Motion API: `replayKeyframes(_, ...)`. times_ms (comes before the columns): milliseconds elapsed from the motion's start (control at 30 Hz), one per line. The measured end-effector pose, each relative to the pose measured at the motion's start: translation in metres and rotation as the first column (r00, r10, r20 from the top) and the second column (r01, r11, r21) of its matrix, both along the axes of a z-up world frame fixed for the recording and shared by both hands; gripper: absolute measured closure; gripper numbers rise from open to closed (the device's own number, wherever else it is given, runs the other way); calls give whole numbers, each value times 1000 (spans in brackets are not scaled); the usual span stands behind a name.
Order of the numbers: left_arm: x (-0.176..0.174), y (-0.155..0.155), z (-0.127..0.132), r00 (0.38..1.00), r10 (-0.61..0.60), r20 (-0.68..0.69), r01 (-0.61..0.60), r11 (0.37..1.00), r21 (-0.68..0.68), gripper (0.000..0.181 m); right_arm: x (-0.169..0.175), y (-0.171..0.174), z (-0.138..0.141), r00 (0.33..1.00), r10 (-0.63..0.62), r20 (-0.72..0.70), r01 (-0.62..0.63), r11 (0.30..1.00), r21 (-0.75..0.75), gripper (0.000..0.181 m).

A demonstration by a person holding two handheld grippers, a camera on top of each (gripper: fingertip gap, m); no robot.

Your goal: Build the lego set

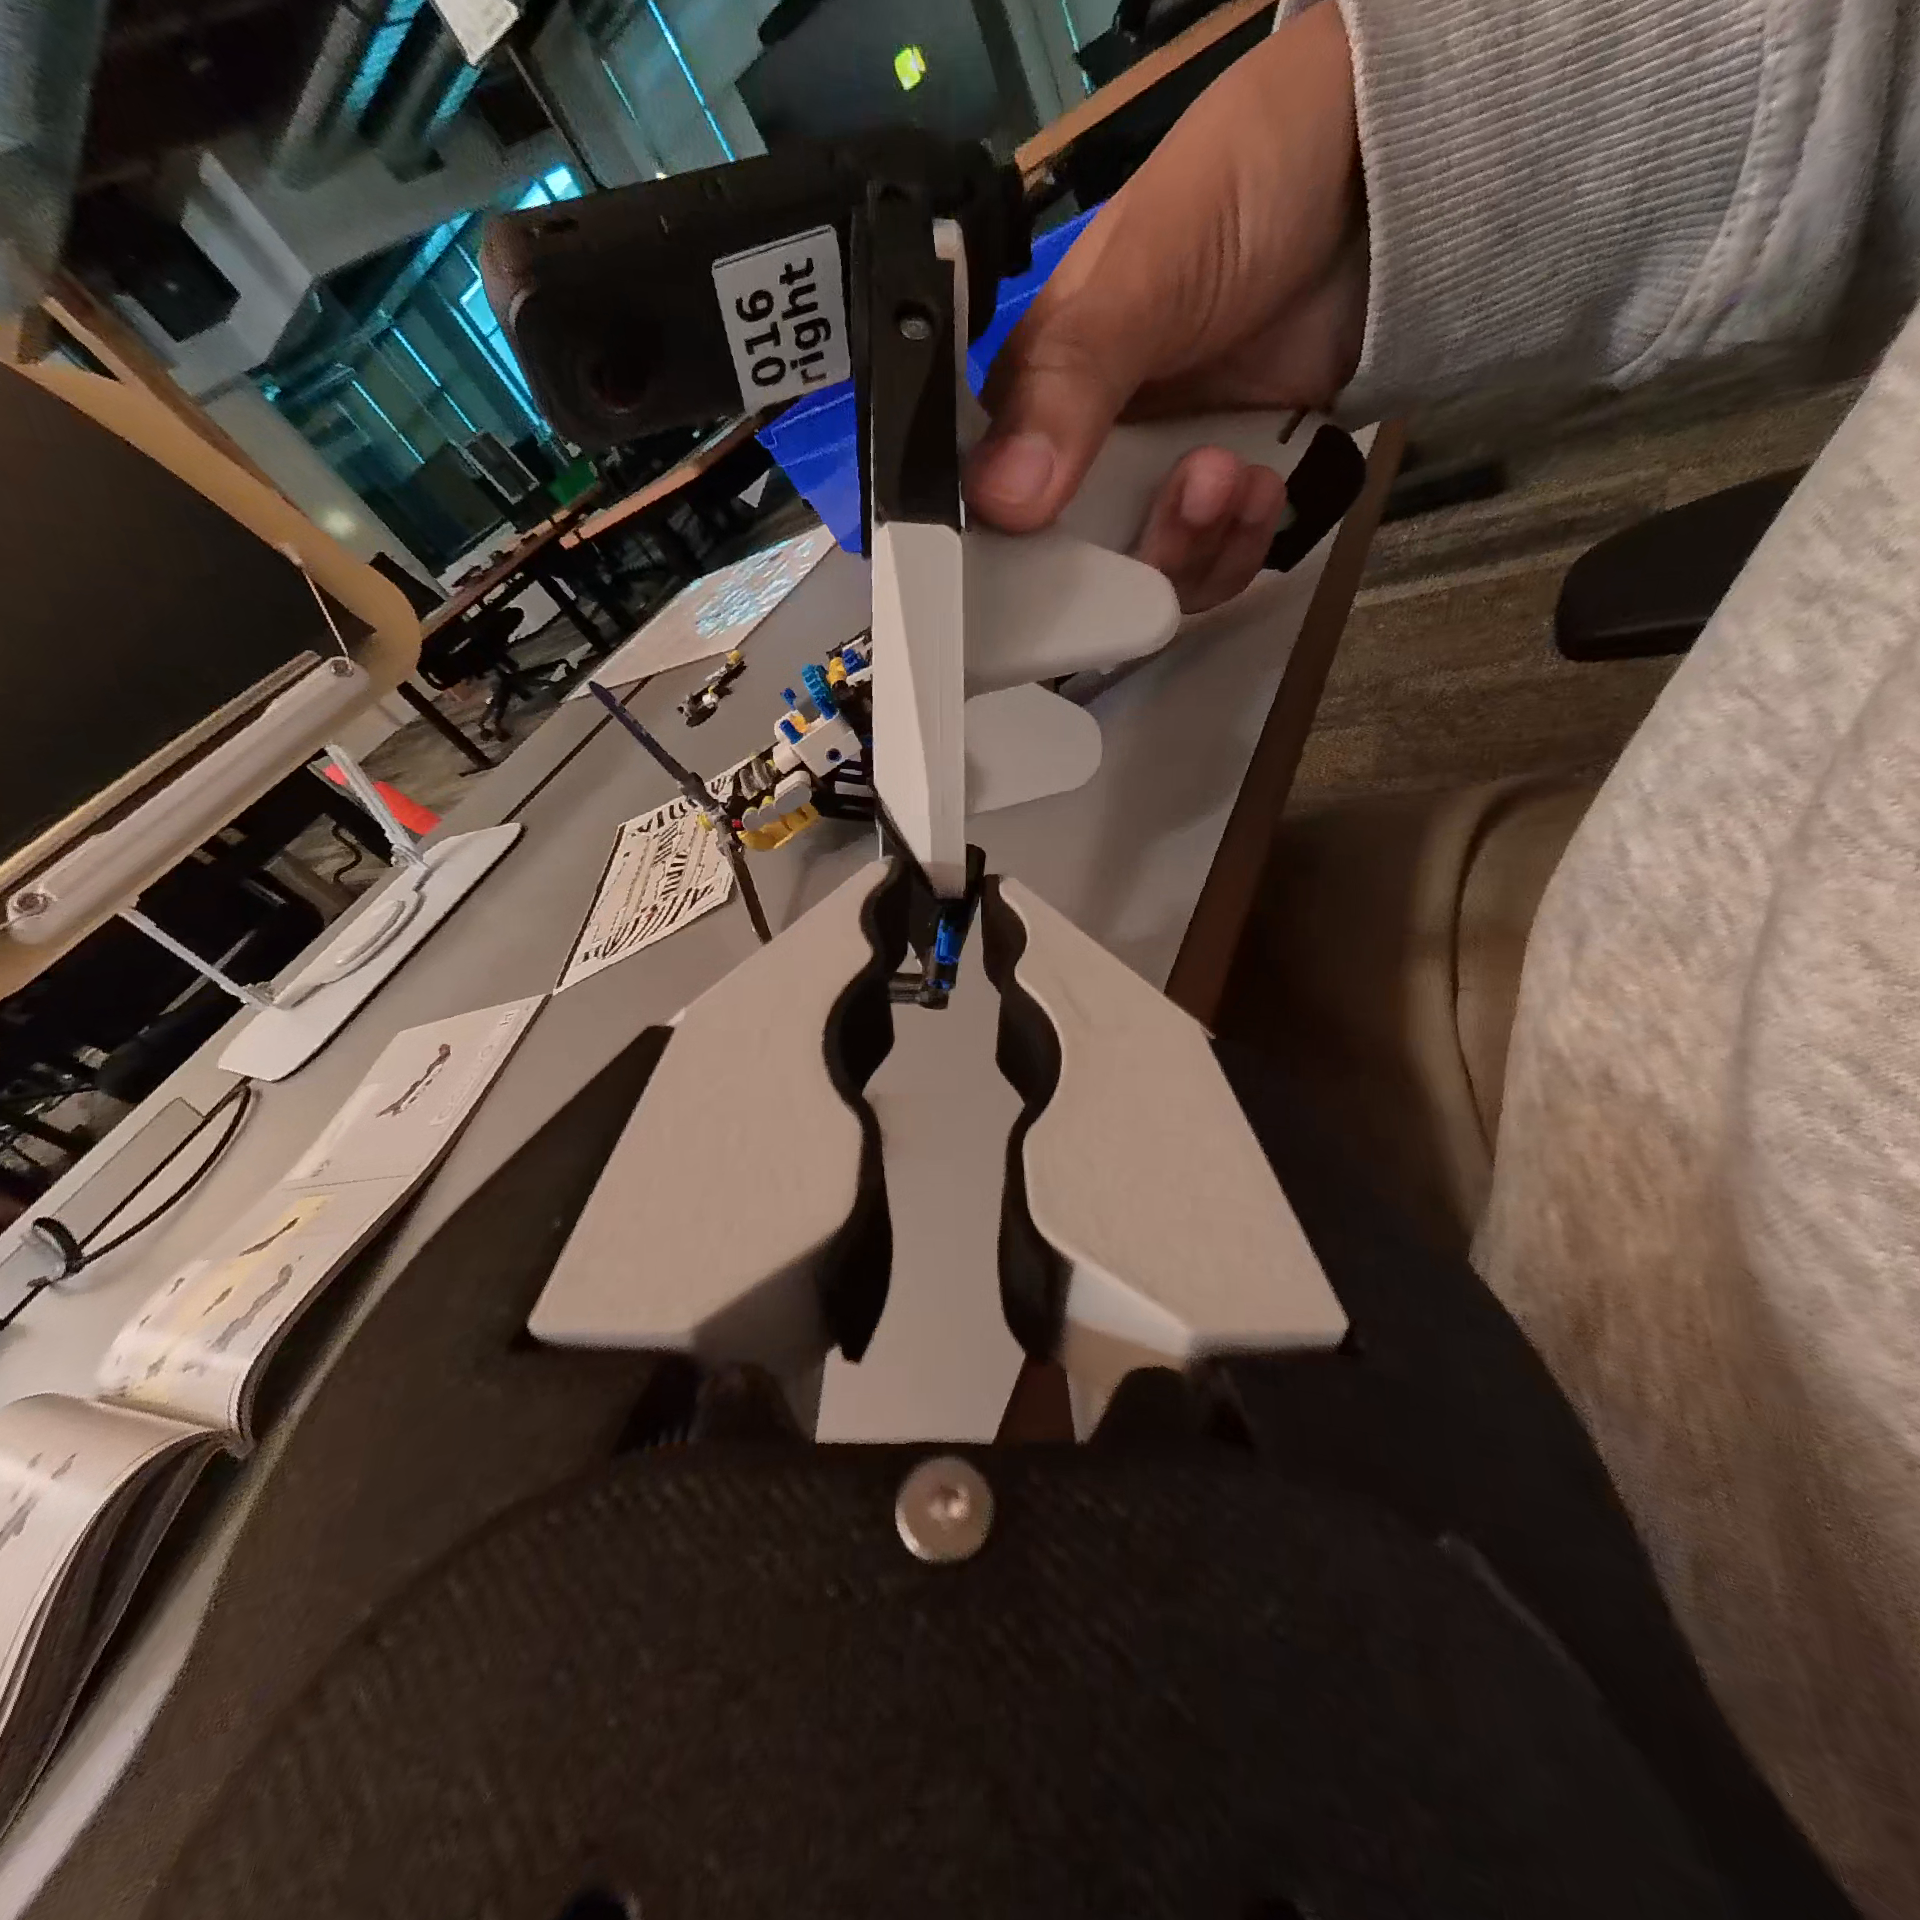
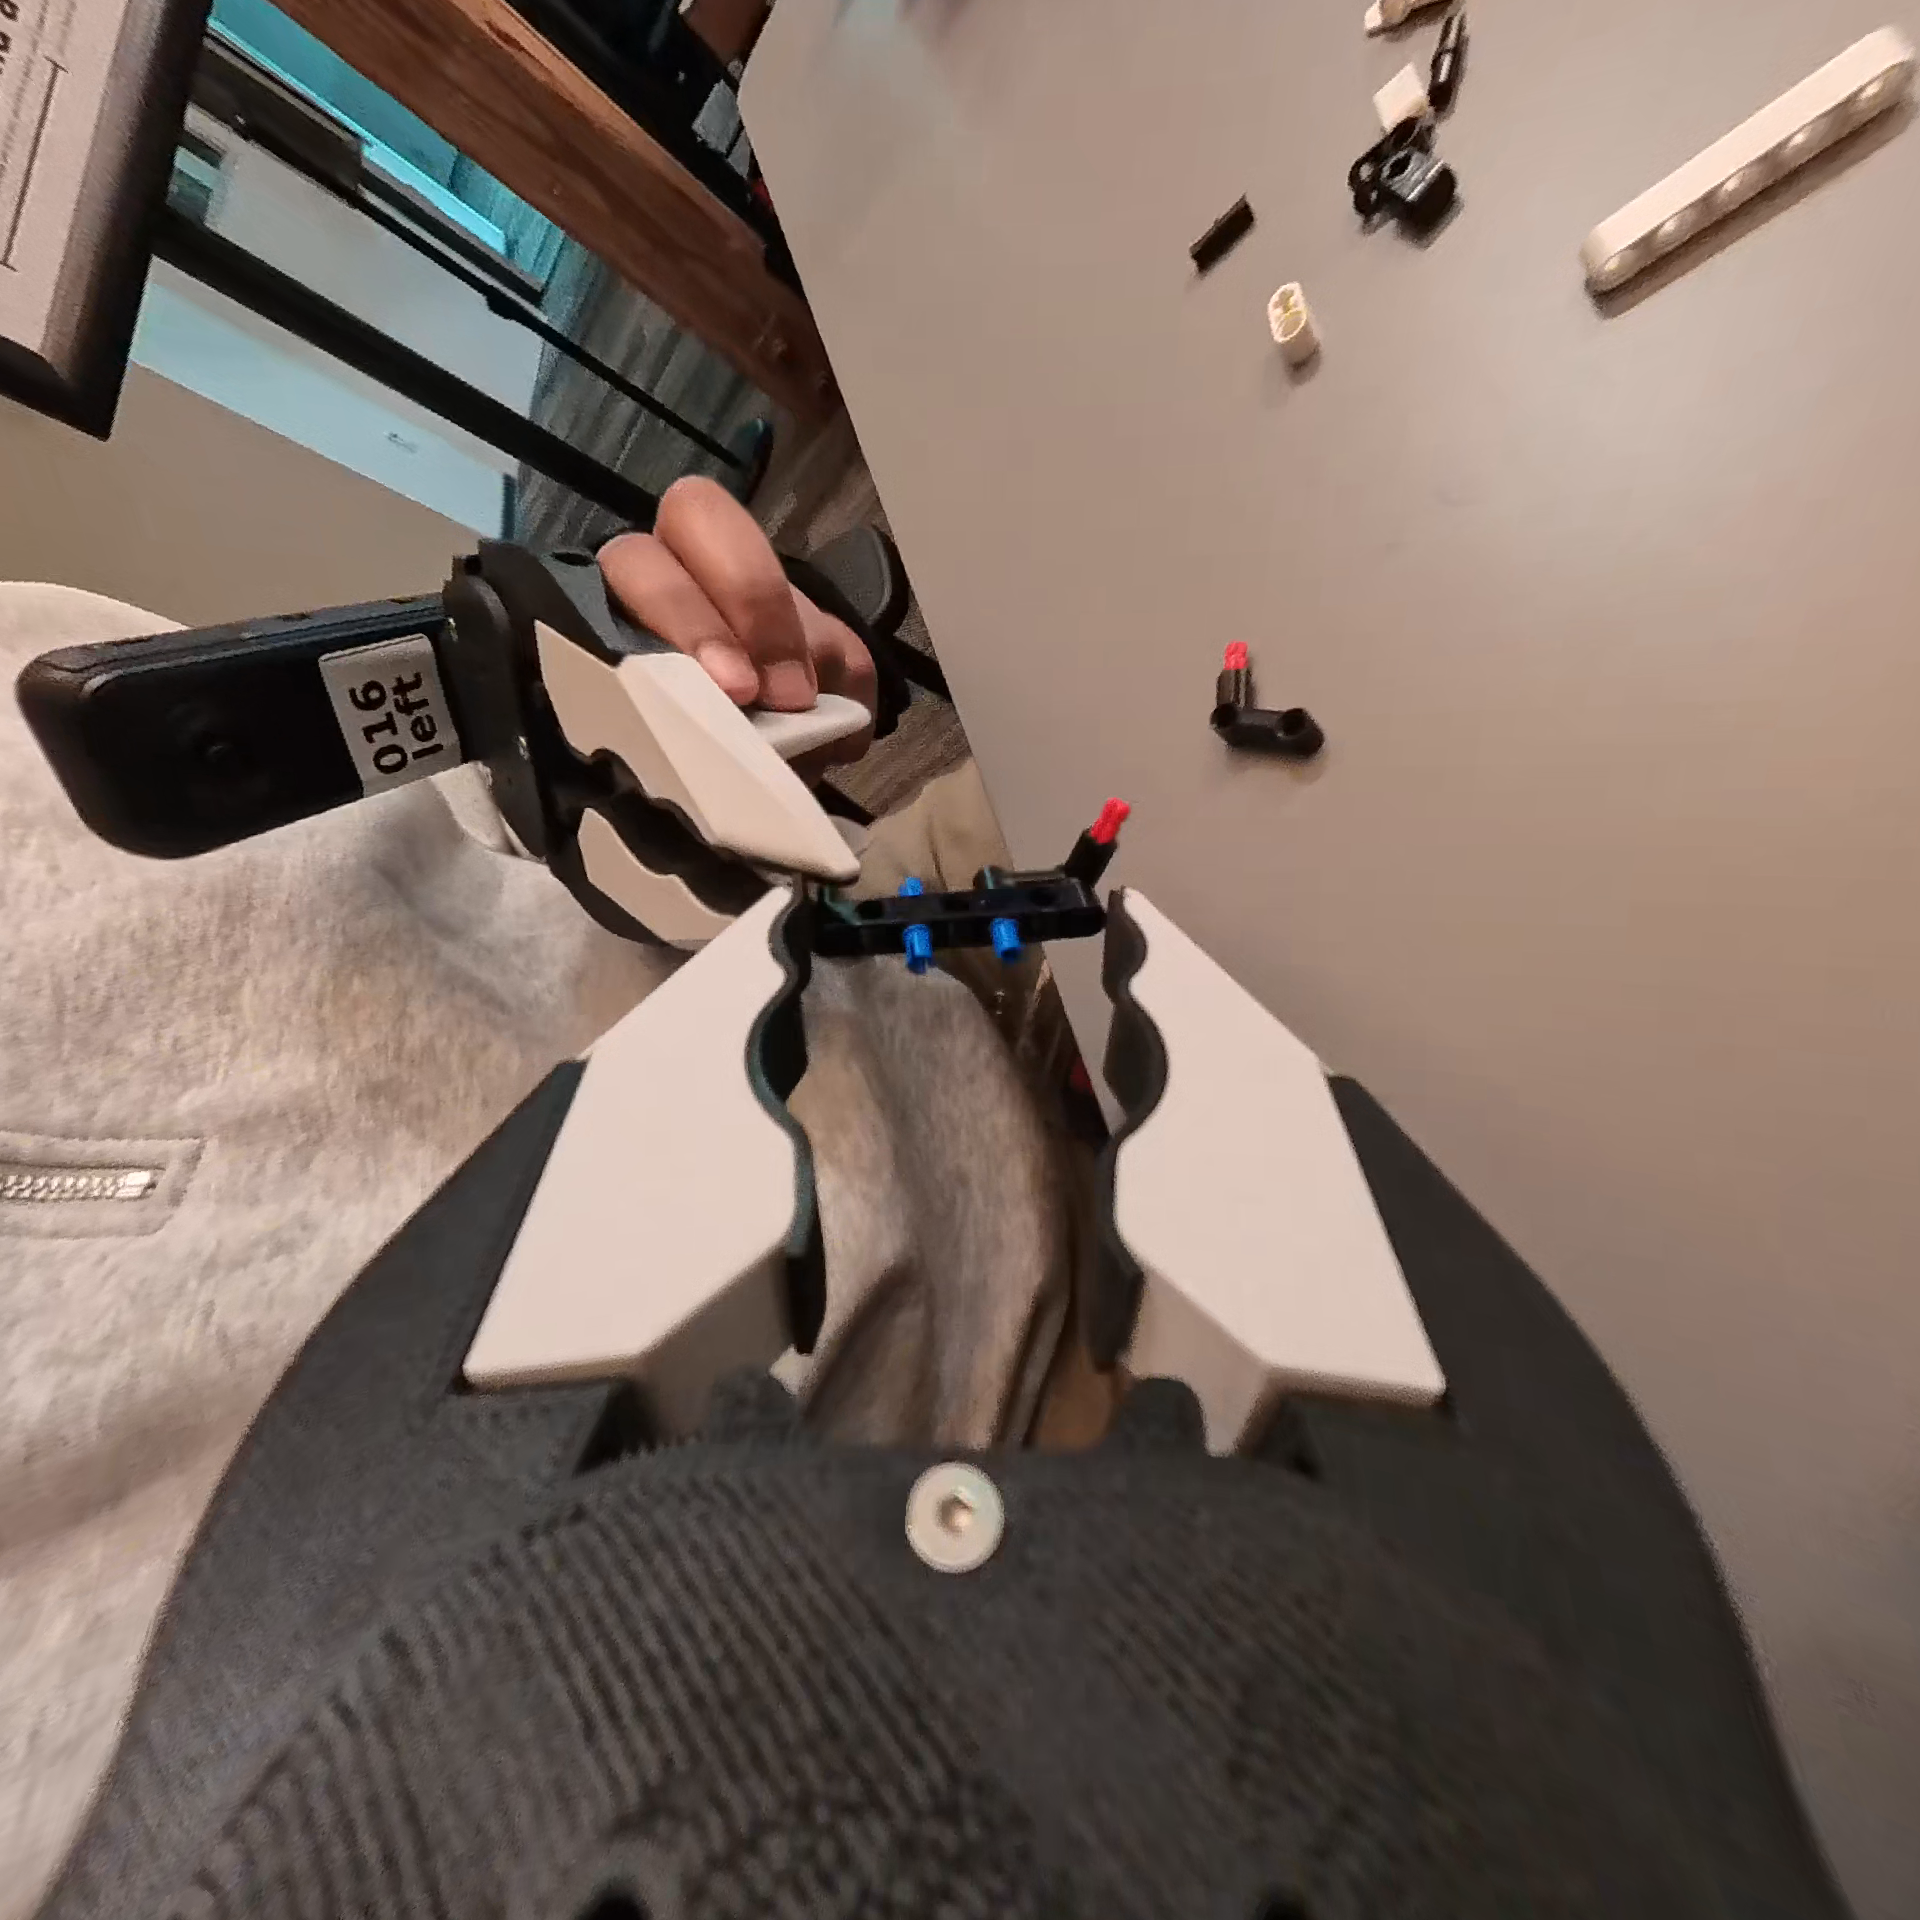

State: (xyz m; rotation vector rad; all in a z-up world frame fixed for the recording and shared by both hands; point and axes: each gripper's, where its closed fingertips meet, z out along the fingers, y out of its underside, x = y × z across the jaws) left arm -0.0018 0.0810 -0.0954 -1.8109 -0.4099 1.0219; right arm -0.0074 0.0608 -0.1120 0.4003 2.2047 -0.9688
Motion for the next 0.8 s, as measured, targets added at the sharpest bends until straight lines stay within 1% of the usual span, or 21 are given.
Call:
replayKeyframes(67,0,-3,3,1000,2,0,-2,1000,25,173,0,-1,2,1000,2,20,-2,1000,-9,126)
replayKeyframes(233,-3,-9,10,999,3,32,-7,990,141,175,-2,-8,8,999,-22,47,25,998,-54,126)
replayKeyframes(333,-6,-18,20,998,3,56,-20,957,289,175,-6,-11,21,996,-39,76,49,990,-129,127)
replayKeyframes(400,-7,-28,28,996,-18,85,-20,902,432,176,-13,-9,34,996,-59,66,71,978,-195,128)
replayKeyframes(433,-7,-33,33,994,-40,102,-17,860,509,176,-18,-9,42,996,-80,33,85,967,-241,131)
replayKeyframes(500,-6,-43,41,986,-104,128,-2,770,638,176,-24,-8,60,988,-117,-101,76,935,-346,139)
replayKeyframes(567,-4,-48,45,975,-171,141,20,700,714,176,-20,-7,77,947,-125,-295,-10,909,-417,146)
replayKeyframes(600,-3,-48,46,967,-210,146,34,670,741,176,-17,-7,81,911,-120,-394,-62,905,-420,148)
replayKeyframes(667,0,-47,48,943,-295,156,62,613,788,176,-13,-10,80,834,-79,-546,-151,919,-364,152)
replayKeyframes(733,2,-47,49,925,-348,150,77,562,824,176,-6,-13,74,799,5,-602,-223,931,-289,153)
replayKeyframes(800,3,-48,50,914,-377,146,84,530,844,176,-1,-16,66,797,74,-600,-266,934,-239,157)
